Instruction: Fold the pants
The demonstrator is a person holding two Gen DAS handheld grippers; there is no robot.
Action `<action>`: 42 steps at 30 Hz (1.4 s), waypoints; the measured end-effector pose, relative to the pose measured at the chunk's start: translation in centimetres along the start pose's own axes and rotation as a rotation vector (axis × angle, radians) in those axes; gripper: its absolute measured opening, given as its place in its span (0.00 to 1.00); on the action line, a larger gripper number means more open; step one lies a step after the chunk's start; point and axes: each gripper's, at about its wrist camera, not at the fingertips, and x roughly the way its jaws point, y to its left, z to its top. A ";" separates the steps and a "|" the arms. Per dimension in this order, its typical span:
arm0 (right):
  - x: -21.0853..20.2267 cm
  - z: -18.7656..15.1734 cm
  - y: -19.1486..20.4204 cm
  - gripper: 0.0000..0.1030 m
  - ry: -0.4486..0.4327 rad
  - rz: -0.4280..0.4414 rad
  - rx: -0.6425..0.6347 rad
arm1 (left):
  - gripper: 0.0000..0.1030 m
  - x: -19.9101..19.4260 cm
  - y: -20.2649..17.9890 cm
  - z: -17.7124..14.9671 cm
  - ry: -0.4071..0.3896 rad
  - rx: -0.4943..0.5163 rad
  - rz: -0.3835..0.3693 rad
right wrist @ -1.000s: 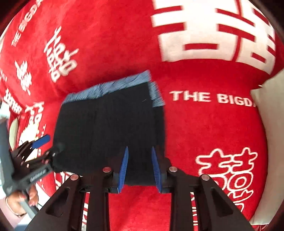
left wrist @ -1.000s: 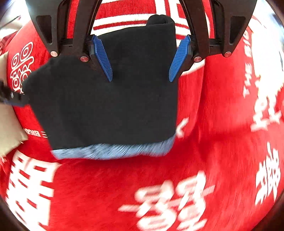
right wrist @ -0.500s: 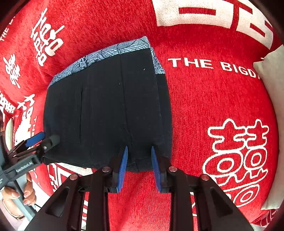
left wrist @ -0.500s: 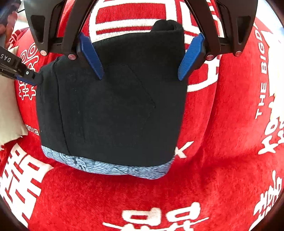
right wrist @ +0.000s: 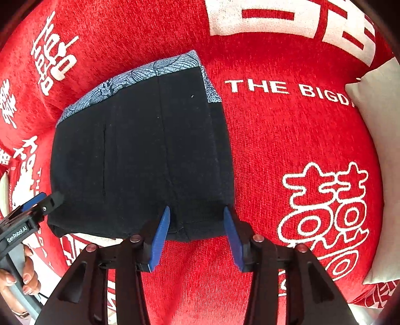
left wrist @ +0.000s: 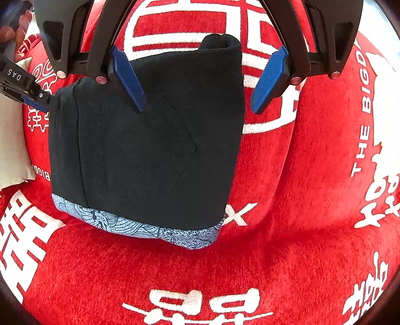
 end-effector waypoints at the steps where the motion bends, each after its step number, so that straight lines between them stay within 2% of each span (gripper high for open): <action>1: 0.0 0.1 0.1 0.48 0.002 -0.003 -0.002 | 0.84 0.0 0.0 0.1 -0.001 0.001 -0.002; 6: -0.2 0.1 0.5 0.55 0.004 -0.008 -0.012 | 0.84 -0.1 0.5 0.1 -0.001 -0.005 -0.038; 7: -0.4 0.1 0.3 0.59 0.003 -0.011 -0.014 | 0.88 -0.1 0.8 0.1 0.001 -0.010 -0.047; 8: -0.6 0.0 0.2 0.61 0.002 -0.014 -0.015 | 1.00 -0.1 1.0 0.2 0.003 -0.014 -0.053; 11: -1.2 -0.8 0.8 0.70 -0.007 -0.011 -0.015 | 1.00 -0.2 1.6 0.2 -0.006 -0.015 -0.042; 13: -1.6 -1.1 0.9 0.71 -0.017 -0.007 -0.016 | 1.00 -0.1 1.9 0.4 0.000 -0.010 -0.036; 20: -2.7 -1.6 -0.3 0.72 -0.030 0.031 0.006 | 1.00 0.4 2.9 1.2 0.033 -0.030 -0.089; 28: -2.6 -1.0 -2.2 0.72 -0.022 0.032 0.056 | 1.00 0.0 3.6 3.9 -0.015 -0.033 -0.061; 34: -2.2 1.4 -5.6 0.72 -0.041 0.116 0.158 | 1.00 2.6 3.9 5.9 0.027 -0.056 -0.099; 38: -1.5 2.6 -7.1 0.72 -0.039 0.251 0.198 | 1.00 3.3 3.5 6.3 0.018 -0.020 -0.108; 42: -0.5 3.3 -8.0 0.72 -0.026 0.311 0.187 | 1.00 4.0 3.7 6.8 0.015 0.022 -0.148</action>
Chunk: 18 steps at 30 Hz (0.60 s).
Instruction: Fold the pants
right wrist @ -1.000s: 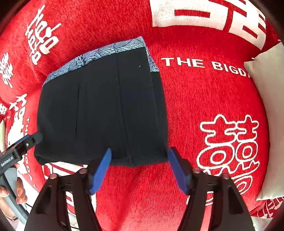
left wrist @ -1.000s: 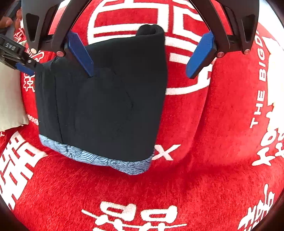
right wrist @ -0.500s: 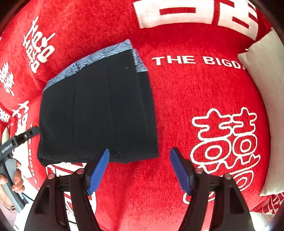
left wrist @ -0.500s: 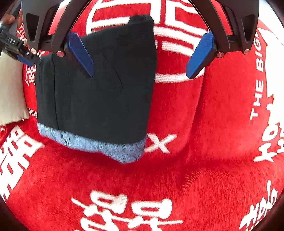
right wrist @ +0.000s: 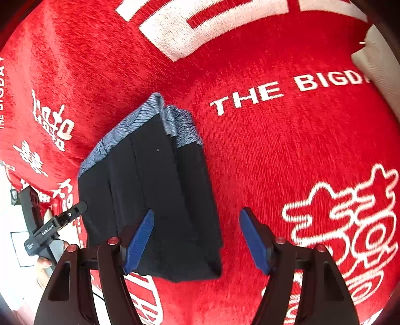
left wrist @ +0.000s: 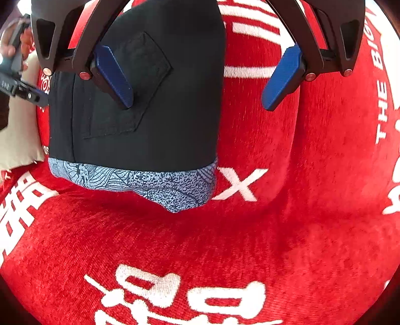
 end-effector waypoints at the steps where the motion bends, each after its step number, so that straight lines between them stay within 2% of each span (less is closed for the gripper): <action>1: 0.3 0.2 -0.5 0.72 0.007 0.015 -0.001 | 1.00 0.2 0.1 0.2 0.002 0.020 -0.008; 9: 2.2 1.6 -2.7 0.72 0.078 0.174 -0.019 | 1.00 2.8 0.5 1.5 0.053 0.060 -0.119; 18: 4.5 2.7 -1.4 0.74 0.123 0.332 -0.054 | 1.00 4.7 -0.7 2.1 0.091 0.081 -0.225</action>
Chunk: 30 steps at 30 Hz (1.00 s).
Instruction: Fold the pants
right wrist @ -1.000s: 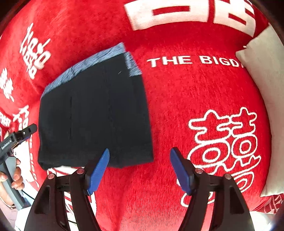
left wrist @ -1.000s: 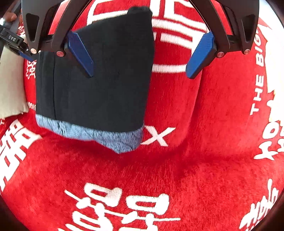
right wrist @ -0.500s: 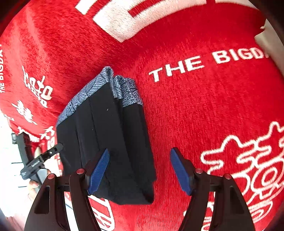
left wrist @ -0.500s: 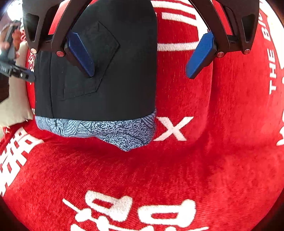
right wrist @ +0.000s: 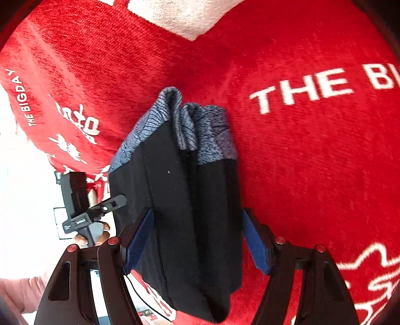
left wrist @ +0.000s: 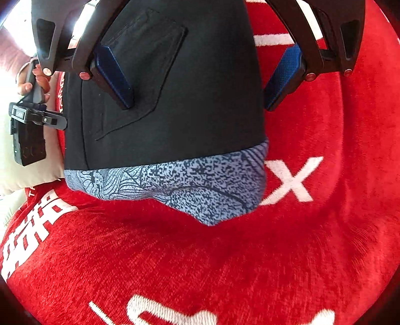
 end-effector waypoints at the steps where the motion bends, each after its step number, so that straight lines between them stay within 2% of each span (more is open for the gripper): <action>1: 0.2 0.1 0.0 0.74 0.006 0.008 -0.007 | 1.00 0.3 0.1 0.0 0.006 -0.008 -0.014; 5: 1.2 0.8 -0.2 0.74 0.026 0.053 -0.001 | 1.00 1.3 1.0 0.1 0.032 -0.071 -0.087; 10: 1.4 0.9 -0.3 0.74 0.029 0.057 0.031 | 1.00 0.9 0.4 -0.3 0.006 -0.056 -0.052; 11: 1.1 0.8 -0.4 0.73 0.027 0.049 0.041 | 0.95 0.8 0.2 -0.4 -0.001 -0.055 -0.049; 13: 1.0 0.6 -0.3 0.58 0.025 0.049 0.068 | 0.87 0.2 -0.5 -0.6 -0.025 -0.045 -0.052; 16: 0.7 0.5 -0.2 0.44 0.011 0.078 0.096 | 0.79 -0.3 -1.2 -0.9 -0.049 -0.024 -0.032; 23: -0.1 0.0 0.8 0.40 -0.020 0.103 0.126 | 0.67 -2.3 -1.4 -1.2 -0.079 -0.041 -0.038; 30: -1.5 -1.1 2.4 0.38 -0.023 0.110 0.125 | 0.64 -4.4 -2.4 -2.6 -0.077 -0.030 -0.051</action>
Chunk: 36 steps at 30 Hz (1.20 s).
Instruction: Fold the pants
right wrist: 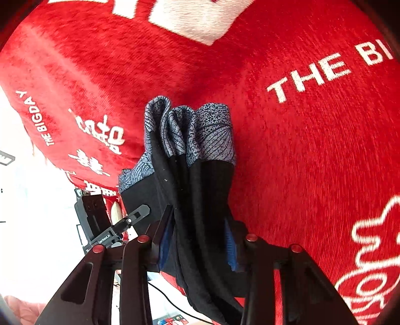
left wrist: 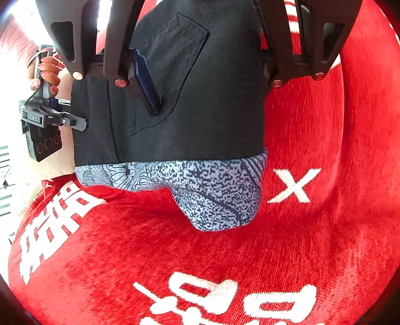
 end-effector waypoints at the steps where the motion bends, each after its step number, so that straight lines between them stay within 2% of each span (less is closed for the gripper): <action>1: -0.2 -0.4 0.4 0.38 0.004 -0.003 -0.005 | 0.64 -0.3 -0.2 -0.4 -0.001 0.003 -0.002; 7: -1.3 -3.5 1.6 0.38 0.007 0.006 -0.004 | 0.64 -2.7 -1.5 -2.8 -0.013 -0.003 -0.014; 11: -1.9 -6.5 2.1 0.38 0.010 0.016 0.021 | 0.64 -4.0 -2.3 -5.3 0.007 -0.005 -0.009; 16: -1.9 -10.4 1.3 0.38 0.025 0.015 0.068 | 0.64 -4.8 -2.2 -8.7 0.045 -0.016 0.007; 20: -1.1 -12.5 -0.4 0.38 0.038 -0.016 0.101 | 0.64 -3.7 -1.3 -11.1 0.074 -0.014 0.045; 22: -0.2 -12.9 -0.9 0.38 0.042 -0.051 0.094 | 0.64 -2.9 -0.9 -12.0 0.073 -0.014 0.077; 24: 0.4 -13.1 -0.8 0.39 0.039 -0.089 0.064 | 0.73 -2.8 -0.7 -12.4 0.027 -0.002 0.119; 26: 0.7 -12.9 -0.9 0.42 0.019 -0.111 0.053 | 0.93 -2.7 -0.7 -12.5 -0.005 0.015 0.200; 27: 0.9 -12.8 -0.9 0.45 0.015 -0.131 0.047 | 0.96 -2.6 -0.7 -12.5 -0.012 0.018 0.222; 29: 1.0 -12.7 -0.7 0.49 0.003 -0.191 0.010 | 0.98 -2.6 -0.7 -12.6 -0.023 0.017 0.247; 31: 0.9 -12.9 -0.2 0.58 -0.009 -0.262 -0.039 | 0.98 -2.8 -1.0 -12.8 -0.034 0.031 0.283; 36: 0.5 -13.1 0.9 0.63 -0.016 -0.380 -0.078 | 0.98 -3.7 -1.5 -13.5 -0.049 0.032 0.380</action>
